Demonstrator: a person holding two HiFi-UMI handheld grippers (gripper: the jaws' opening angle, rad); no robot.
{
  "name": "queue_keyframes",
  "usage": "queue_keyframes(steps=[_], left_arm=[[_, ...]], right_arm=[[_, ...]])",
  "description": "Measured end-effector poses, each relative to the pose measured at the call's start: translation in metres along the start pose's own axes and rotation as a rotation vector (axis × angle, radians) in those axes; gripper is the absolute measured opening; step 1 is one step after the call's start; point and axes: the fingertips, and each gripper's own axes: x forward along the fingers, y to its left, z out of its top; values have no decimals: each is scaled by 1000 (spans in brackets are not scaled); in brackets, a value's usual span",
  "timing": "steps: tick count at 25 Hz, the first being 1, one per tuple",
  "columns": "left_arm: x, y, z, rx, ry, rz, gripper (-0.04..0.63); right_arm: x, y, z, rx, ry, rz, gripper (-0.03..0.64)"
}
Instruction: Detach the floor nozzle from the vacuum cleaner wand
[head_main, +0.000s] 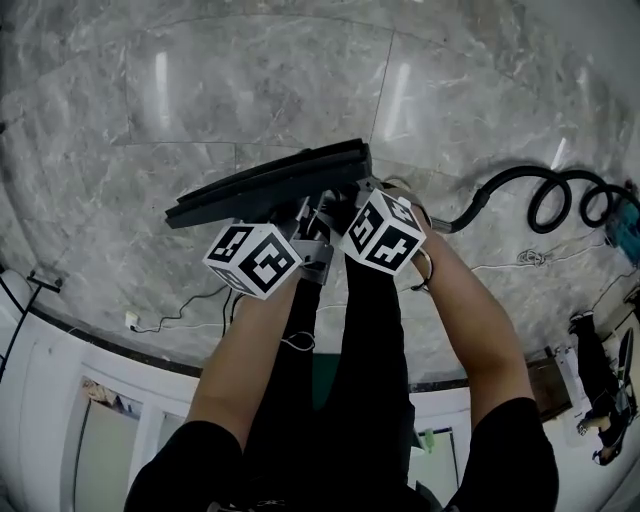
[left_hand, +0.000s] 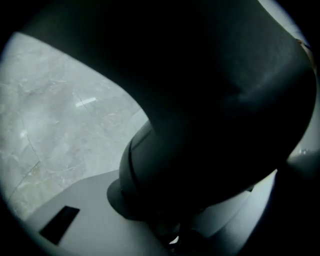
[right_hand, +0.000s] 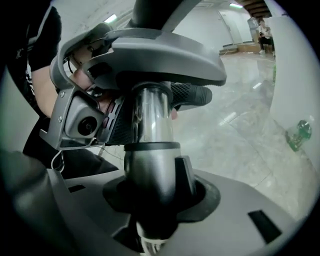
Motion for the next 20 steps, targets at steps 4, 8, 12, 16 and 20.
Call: queue_keyframes(steps=[4, 8, 12, 16, 20], left_arm=[[-3, -16, 2, 129, 56, -69, 110], [-5, -46, -5, 269, 116, -196, 110], [1, -31, 8, 188, 111, -64, 112], [-4, -22, 20, 179, 80, 20, 112], [-23, -69, 14, 342, 120, -253, 112]], right_arm=[[-2, 10, 9, 54, -96, 38, 193], [-17, 29, 16, 124, -192, 221, 179], [-14, 7, 22, 150, -225, -19, 179], [-9, 7, 27, 177, -254, -80, 179], [-29, 57, 33, 165, -342, 361, 170]])
